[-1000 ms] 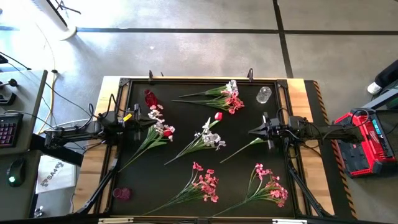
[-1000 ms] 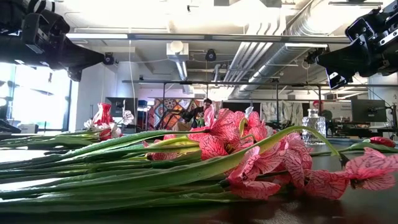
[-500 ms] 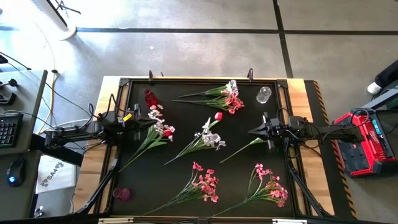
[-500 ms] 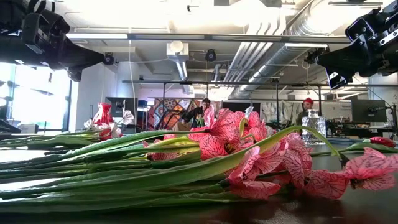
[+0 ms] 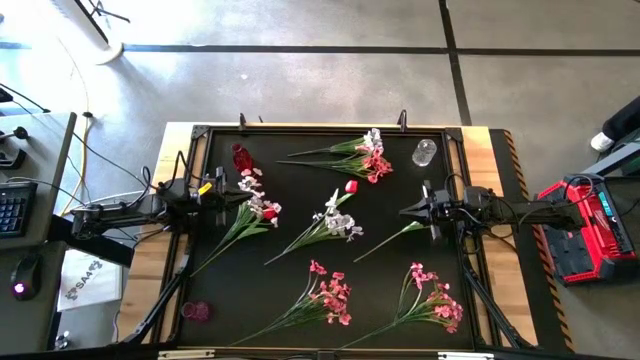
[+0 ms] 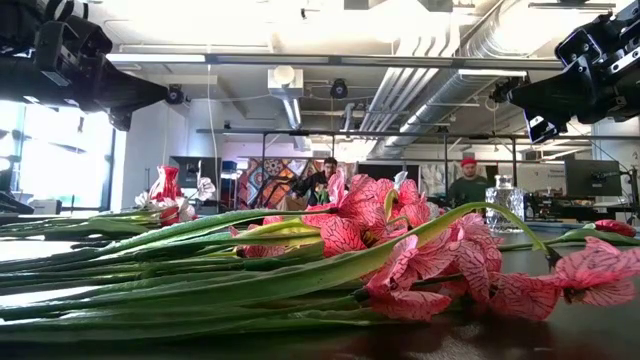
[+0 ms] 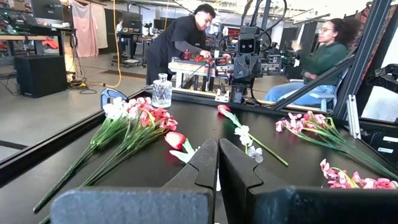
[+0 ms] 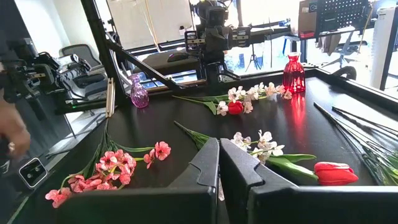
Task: Sort flowers into vase by color
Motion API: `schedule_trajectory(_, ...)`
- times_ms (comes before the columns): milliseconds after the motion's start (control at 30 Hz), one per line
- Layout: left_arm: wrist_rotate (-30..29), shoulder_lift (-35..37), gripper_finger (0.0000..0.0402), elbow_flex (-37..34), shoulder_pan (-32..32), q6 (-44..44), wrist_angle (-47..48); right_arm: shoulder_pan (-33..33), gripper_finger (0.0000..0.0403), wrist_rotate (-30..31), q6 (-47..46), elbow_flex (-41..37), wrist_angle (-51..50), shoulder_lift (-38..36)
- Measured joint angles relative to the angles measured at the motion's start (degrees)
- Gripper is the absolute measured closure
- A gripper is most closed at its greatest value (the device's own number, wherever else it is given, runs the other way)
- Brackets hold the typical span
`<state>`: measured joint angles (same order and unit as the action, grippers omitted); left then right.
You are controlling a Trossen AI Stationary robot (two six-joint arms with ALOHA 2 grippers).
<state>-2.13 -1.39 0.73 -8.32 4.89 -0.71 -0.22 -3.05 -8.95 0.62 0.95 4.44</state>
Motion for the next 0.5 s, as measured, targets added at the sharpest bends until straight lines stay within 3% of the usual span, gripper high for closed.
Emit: schedule_trajectory(500,0.0,0.0,0.0401,0.0,0.0,0.0,0.0,-0.1,0.0402,0.5,4.7,0.0,1.3,0.0)
